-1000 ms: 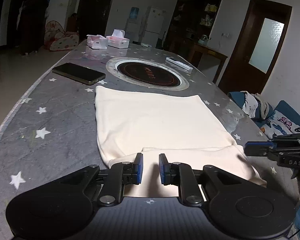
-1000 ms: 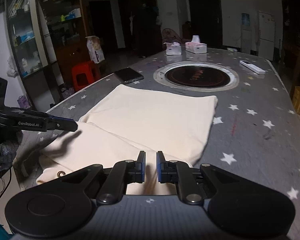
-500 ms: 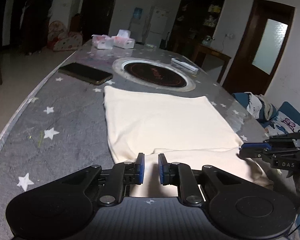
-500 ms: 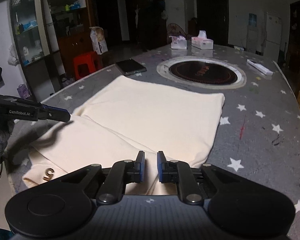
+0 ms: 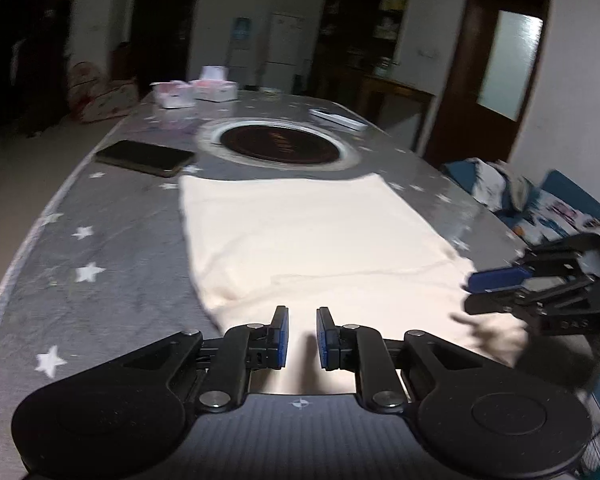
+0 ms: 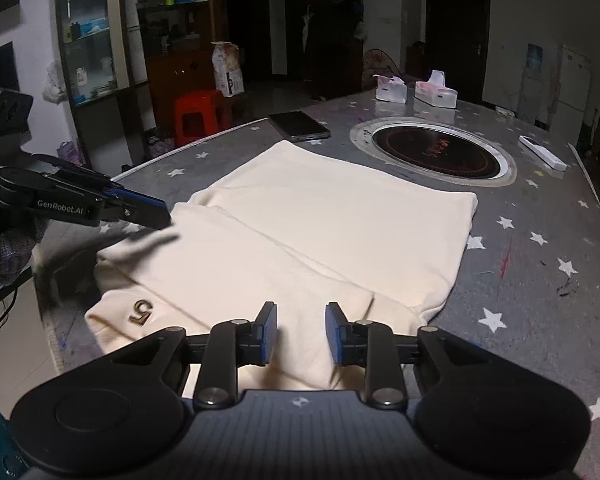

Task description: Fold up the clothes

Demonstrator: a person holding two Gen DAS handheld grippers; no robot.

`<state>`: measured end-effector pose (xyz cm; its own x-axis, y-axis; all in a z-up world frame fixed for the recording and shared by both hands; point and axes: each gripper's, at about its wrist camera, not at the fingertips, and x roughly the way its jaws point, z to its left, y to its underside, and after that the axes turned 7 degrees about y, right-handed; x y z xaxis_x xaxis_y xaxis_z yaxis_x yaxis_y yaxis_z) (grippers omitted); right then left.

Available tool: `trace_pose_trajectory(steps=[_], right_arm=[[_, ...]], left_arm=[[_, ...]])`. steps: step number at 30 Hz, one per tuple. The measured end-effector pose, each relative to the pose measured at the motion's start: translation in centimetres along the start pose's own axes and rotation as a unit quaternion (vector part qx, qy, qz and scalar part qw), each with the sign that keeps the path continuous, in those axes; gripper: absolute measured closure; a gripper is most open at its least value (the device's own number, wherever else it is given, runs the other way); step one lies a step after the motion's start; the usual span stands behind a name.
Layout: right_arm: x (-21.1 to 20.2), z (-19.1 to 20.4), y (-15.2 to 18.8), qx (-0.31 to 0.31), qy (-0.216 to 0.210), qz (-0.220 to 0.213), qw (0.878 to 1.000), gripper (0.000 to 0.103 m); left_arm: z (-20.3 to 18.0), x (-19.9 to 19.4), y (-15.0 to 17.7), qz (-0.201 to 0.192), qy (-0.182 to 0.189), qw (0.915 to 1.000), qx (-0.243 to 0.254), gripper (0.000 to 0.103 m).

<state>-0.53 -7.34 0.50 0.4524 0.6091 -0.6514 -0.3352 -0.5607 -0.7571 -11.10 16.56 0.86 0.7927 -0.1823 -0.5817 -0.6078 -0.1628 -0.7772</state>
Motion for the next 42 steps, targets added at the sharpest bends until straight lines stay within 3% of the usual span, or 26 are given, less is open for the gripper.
trace_pose_trajectory(steps=[7, 9, 12, 16, 20, 29, 30, 32, 35, 42], right_arm=[[-0.5, 0.5, 1.2, -0.006, 0.004, 0.014, 1.0, 0.074], [-1.2, 0.6, 1.1, -0.012, 0.003, 0.01, 1.0, 0.069], [-2.0, 0.7, 1.3, -0.023, 0.004, 0.011, 1.0, 0.068], [-2.9, 1.1, 1.7, -0.044, 0.011, 0.015, 0.999, 0.061], [-4.0, 1.5, 2.3, -0.067, 0.016, 0.016, 0.997, 0.056], [-5.2, 2.9, 3.5, -0.128, 0.026, 0.01, 0.991, 0.043], [-5.3, 3.0, 3.7, -0.133, 0.027, 0.008, 0.991, 0.037], [-5.3, 3.3, 4.0, -0.146, 0.027, 0.005, 0.989, 0.03], [-5.2, 3.8, 4.3, -0.163, 0.028, -0.001, 0.986, 0.03], [-4.2, 4.5, 4.3, -0.199, 0.026, -0.021, 0.979, 0.03]], left_arm=[[-1.2, 0.1, 1.2, 0.033, 0.01, 0.9988, 0.033, 0.085], [-1.4, -0.9, 1.5, 0.037, 0.006, 0.9978, 0.055, 0.082], [-2.3, -2.6, 2.4, 0.043, -0.003, 0.9936, 0.105, 0.07], [-3.8, -3.9, 3.9, 0.049, -0.009, 0.9822, 0.181, 0.068], [-5.5, -3.8, 5.5, 0.048, -0.012, 0.9648, 0.258, 0.068], [-7.7, -1.6, 6.4, 0.022, -0.003, 0.9441, 0.329, 0.068], [-7.7, -1.5, 6.4, 0.021, -0.001, 0.9433, 0.331, 0.068], [-7.7, -1.3, 6.3, 0.017, 0.004, 0.9437, 0.33, 0.079], [-7.3, -1.4, 5.6, 0.008, 0.01, 0.951, 0.309, 0.093], [-5.4, -1.1, 2.4, -0.014, 0.022, 0.9744, 0.223, 0.095]])
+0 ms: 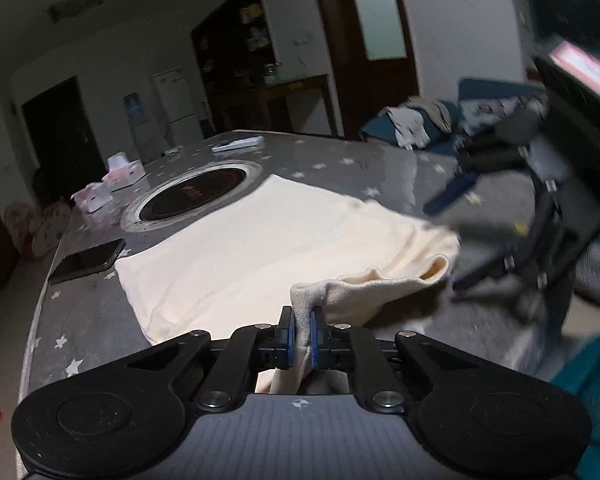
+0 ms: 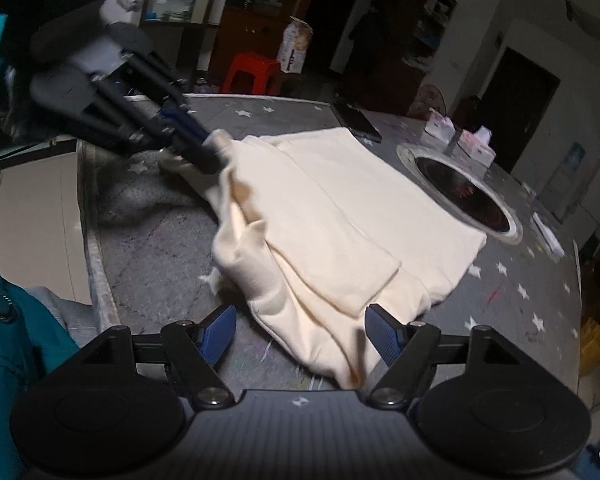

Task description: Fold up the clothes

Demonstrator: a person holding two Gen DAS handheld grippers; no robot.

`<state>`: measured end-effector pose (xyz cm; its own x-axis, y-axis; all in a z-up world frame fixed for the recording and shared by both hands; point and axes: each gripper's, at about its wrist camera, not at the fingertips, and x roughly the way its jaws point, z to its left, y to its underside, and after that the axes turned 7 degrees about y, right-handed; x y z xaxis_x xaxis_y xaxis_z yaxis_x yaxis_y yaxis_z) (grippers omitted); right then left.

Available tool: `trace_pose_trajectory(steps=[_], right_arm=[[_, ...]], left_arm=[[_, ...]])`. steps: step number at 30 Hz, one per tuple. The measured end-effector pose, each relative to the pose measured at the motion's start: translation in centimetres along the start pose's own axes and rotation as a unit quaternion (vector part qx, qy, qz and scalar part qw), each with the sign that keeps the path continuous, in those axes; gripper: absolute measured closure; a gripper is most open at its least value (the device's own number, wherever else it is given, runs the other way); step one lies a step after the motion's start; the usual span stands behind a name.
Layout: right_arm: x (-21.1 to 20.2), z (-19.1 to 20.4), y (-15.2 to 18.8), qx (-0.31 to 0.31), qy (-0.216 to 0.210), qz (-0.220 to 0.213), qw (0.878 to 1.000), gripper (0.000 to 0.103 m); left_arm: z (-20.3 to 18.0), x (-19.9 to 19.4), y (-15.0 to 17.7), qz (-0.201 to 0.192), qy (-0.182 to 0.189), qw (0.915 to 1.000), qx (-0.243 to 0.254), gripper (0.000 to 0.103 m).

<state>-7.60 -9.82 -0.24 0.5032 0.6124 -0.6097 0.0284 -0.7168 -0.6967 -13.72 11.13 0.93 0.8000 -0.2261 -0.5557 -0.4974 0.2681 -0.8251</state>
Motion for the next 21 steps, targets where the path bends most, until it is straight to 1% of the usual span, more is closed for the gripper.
trace_pose_trajectory(steps=[3, 4, 6, 8, 9, 10, 11, 12, 13, 15, 18, 19, 21], right_arm=[[0.8, -0.1, -0.4, -0.007, -0.001, -0.008, 1.0, 0.03], [1.1, -0.1, -0.5, -0.008, -0.001, -0.011, 1.0, 0.032], [1.6, -0.2, -0.7, -0.011, -0.002, -0.016, 1.0, 0.041], [2.0, -0.4, -0.8, -0.015, -0.004, -0.019, 1.0, 0.047], [2.2, -0.4, -0.9, -0.016, -0.006, -0.021, 1.0, 0.053], [2.4, -0.6, -0.9, -0.015, -0.011, -0.02, 1.0, 0.056], [2.6, -0.7, -1.0, -0.014, -0.015, -0.017, 1.0, 0.067], [2.8, -0.9, -1.0, -0.012, -0.019, -0.014, 1.0, 0.08], [3.0, -1.1, -1.1, -0.007, -0.025, -0.01, 1.0, 0.083], [3.1, -1.6, -1.2, 0.008, -0.036, -0.004, 0.999, 0.088], [3.0, -2.2, -1.6, 0.023, -0.042, -0.006, 0.999, 0.091], [3.0, -2.4, -1.6, 0.031, -0.043, -0.006, 0.999, 0.091], [3.1, -2.9, -1.8, 0.044, -0.047, -0.005, 0.998, 0.092]], left_arm=[[0.9, 0.5, -0.7, -0.005, 0.006, 0.9997, -0.021, 0.095], [1.2, 0.8, -0.9, -0.005, 0.008, 0.9996, -0.026, 0.095], [1.7, 1.2, -1.1, -0.003, 0.011, 0.9993, -0.035, 0.095], [2.0, 1.4, -1.2, -0.001, 0.014, 0.999, -0.042, 0.095], [2.2, 1.5, -1.2, -0.001, 0.015, 0.9988, -0.046, 0.095], [2.3, 1.6, -1.2, 0.0, 0.017, 0.9987, -0.048, 0.095], [2.4, 1.6, -1.1, 0.001, 0.019, 0.9987, -0.048, 0.095], [2.3, 1.5, -0.9, 0.003, 0.02, 0.9987, -0.047, 0.094], [2.2, 1.4, -0.8, 0.005, 0.02, 0.9988, -0.045, 0.092], [2.0, 0.9, -0.3, 0.01, 0.021, 0.999, -0.038, 0.089], [1.4, 0.0, 0.4, 0.016, 0.016, 0.9995, -0.022, 0.081], [1.1, -0.4, 0.7, 0.019, 0.012, 0.9997, -0.013, 0.074], [0.5, -0.8, 1.4, 0.026, 0.005, 0.9996, 0.009, 0.07]])
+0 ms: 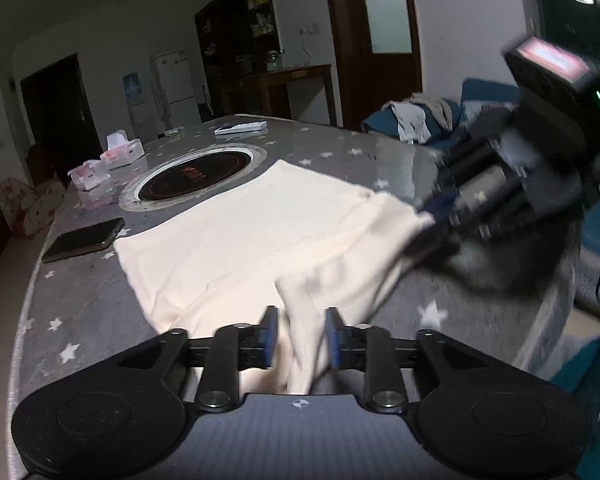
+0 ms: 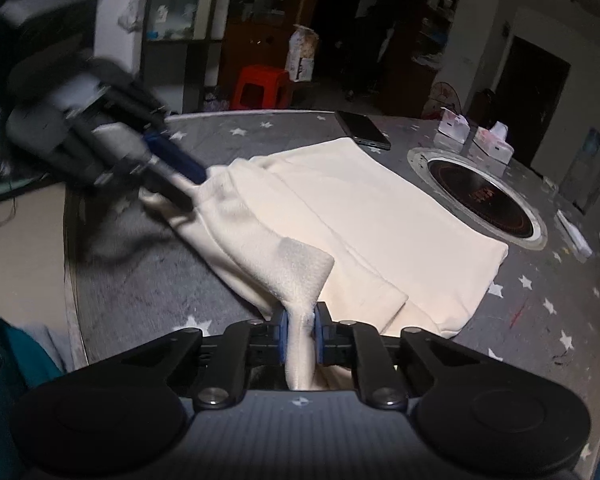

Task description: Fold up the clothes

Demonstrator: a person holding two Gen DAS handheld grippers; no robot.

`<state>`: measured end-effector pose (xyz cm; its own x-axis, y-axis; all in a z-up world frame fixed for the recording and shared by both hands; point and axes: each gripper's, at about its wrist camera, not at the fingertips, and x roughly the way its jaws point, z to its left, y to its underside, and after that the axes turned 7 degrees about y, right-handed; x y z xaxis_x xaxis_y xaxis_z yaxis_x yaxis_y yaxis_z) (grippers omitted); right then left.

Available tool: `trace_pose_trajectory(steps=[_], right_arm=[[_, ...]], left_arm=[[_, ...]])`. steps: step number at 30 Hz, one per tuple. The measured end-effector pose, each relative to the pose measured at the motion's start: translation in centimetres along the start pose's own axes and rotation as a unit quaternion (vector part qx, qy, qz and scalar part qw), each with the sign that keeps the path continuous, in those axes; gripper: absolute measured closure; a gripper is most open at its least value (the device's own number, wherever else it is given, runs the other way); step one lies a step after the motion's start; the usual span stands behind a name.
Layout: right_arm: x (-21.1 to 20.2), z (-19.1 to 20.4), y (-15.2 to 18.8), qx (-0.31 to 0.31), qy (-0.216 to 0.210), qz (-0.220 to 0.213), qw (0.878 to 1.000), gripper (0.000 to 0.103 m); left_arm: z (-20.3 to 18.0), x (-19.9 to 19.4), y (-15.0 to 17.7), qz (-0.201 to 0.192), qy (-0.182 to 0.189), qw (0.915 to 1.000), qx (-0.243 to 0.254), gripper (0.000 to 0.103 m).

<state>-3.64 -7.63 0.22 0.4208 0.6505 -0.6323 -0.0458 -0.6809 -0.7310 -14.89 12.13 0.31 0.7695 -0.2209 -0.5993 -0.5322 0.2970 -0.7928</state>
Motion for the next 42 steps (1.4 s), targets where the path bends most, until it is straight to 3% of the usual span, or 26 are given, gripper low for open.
trace_pose_trajectory(steps=[5, 9, 13, 16, 26, 36, 42], right_arm=[[-0.1, 0.0, 0.1, 0.007, 0.0, 0.001, 1.0, 0.092], [-0.1, 0.5, 0.6, 0.007, 0.005, 0.002, 1.0, 0.092], [0.3, 0.8, 1.0, 0.016, 0.011, 0.003, 1.0, 0.091], [0.0, 1.0, 0.9, 0.024, 0.014, -0.003, 1.0, 0.093], [-4.0, 1.0, 0.7, 0.044, 0.019, -0.038, 0.998, 0.096], [-10.6, 2.8, 1.4, 0.053, 0.0, -0.033, 0.998, 0.096], [-10.9, 1.8, 0.5, 0.06, 0.002, -0.035, 0.998, 0.096]], left_arm=[[-0.7, 0.2, 1.5, 0.029, -0.016, 0.9983, 0.048, 0.07], [-0.3, 0.6, 2.2, 0.036, -0.02, 0.9973, 0.06, 0.072], [0.2, 0.9, 1.9, 0.029, -0.021, 0.998, 0.053, 0.091], [0.2, 0.7, 1.5, 0.019, -0.018, 0.9986, 0.047, 0.096], [-0.8, -2.3, 0.5, -0.019, -0.004, 0.9994, 0.029, 0.097], [-4.3, -6.7, 0.5, -0.039, 0.023, 0.9988, 0.016, 0.097], [-3.8, -6.5, -0.6, -0.052, 0.009, 0.9985, 0.011, 0.097]])
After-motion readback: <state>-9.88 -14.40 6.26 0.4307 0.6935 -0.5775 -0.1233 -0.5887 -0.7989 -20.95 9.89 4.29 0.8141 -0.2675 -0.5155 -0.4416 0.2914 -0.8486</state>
